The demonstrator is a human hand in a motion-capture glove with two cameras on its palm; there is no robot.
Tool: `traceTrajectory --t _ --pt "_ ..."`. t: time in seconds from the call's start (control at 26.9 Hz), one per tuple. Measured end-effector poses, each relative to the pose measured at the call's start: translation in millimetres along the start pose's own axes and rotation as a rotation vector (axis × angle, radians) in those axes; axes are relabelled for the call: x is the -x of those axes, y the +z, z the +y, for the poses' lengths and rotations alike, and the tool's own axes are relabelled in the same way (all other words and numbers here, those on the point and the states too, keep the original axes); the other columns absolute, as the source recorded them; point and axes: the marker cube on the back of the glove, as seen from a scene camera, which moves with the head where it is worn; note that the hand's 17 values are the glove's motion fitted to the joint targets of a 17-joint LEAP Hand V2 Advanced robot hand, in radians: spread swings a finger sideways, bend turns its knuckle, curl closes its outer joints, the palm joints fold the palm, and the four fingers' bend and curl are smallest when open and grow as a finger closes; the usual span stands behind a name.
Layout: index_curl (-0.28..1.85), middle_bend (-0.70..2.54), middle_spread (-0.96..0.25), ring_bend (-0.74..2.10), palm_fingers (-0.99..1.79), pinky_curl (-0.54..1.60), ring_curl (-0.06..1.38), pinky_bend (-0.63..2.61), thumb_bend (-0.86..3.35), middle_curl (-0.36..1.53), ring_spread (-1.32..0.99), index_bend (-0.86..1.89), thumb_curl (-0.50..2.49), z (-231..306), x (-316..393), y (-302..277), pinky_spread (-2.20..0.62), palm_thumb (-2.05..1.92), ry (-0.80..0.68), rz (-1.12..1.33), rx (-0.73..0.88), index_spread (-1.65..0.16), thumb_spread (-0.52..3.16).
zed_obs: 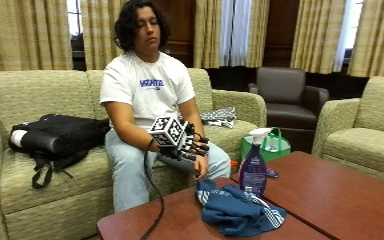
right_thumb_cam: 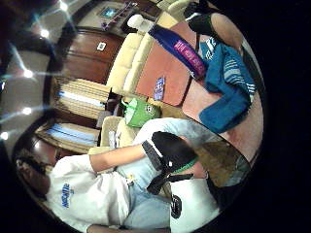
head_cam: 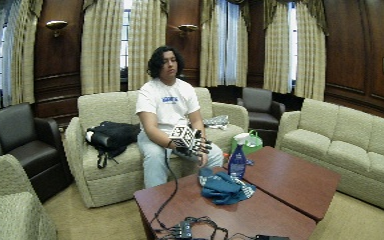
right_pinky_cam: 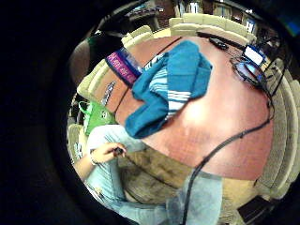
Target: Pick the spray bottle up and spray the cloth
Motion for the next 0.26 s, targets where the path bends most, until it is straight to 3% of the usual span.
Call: traceTrajectory --t 0.26 --pt "0.31 0.21 -0.17 0.38 0.59 0.32 0.34 0.17 -0.03 0.37 -0.19 0.16 0.39 18 -5 -5 0.17 0.50 -0.013 0.010 -0.020 -0.42 0.97"
